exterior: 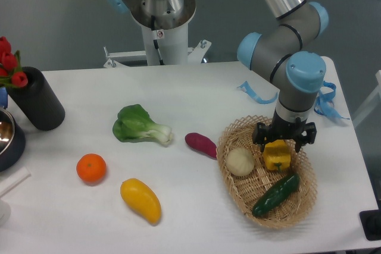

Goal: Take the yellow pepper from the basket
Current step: 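Lower around the yellow pepper and close the gripper on it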

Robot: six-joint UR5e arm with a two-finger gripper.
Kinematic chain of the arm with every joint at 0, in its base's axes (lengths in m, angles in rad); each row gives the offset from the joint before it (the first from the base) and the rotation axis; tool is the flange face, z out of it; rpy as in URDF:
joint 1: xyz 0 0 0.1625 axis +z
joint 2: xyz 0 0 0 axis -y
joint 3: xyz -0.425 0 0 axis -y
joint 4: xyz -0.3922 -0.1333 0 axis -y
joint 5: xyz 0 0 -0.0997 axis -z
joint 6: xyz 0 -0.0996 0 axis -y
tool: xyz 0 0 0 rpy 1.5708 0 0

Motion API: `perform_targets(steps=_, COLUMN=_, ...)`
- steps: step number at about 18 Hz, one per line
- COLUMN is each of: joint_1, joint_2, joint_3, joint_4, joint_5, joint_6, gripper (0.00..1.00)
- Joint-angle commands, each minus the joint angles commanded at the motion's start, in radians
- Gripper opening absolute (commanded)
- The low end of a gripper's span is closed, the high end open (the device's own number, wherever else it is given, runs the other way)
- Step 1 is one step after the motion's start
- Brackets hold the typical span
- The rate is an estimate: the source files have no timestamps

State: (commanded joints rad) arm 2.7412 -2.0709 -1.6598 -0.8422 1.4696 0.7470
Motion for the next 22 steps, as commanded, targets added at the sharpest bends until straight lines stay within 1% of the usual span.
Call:
perform_targets(steps=4, joint_1=0.0, joint_2=-0.017, joint_3=0.008, joint_4=0.006, joint_5=0.002, joint_6=0.002, gripper=1.0)
perform_targets(steps=10, joint_1=0.0, joint_2=-0.014, joint_3=0.003, joint_4=0.006, joint_5=0.002, joint_6=0.002, gripper=1.0)
perform_targets(steps=11, joint_1=0.0, joint_2=-0.011, joint_3=0.002, joint_4=0.006, joint_5=0.002, joint_6=0.003, gripper=0.98)
perform_targets(steps=14, joint_1=-0.002, joint_2=-0.012, joint_3=0.005, joint_4=0.006, joint_5=0.002, joint_6=0.002, gripper=0.79)
perform_targets(steps=15, joint_1=-0.002, joint_2=-0.012, joint_3=0.003, joint_4=0.006, joint_5=0.002, joint_6=0.002, gripper=0.69)
perform_targets(steps=16, joint_1=-0.002, joint_2=-0.012, joint_3=0.002, joint_4=0.006, joint_5=0.002, joint_6=0.002, gripper=0.65)
perform_targets(steps=19, joint_1=-0.009, joint_2=-0.015, joint_3=0.006, joint_4=0.006, joint_5=0.002, joint_6=0.002, gripper=0.55)
perform_targets(steps=22, joint_1=-0.009, joint_2=-0.014, joint_3=0.011, joint_4=0.006, joint_5=0.002, joint_6=0.003, gripper=0.5)
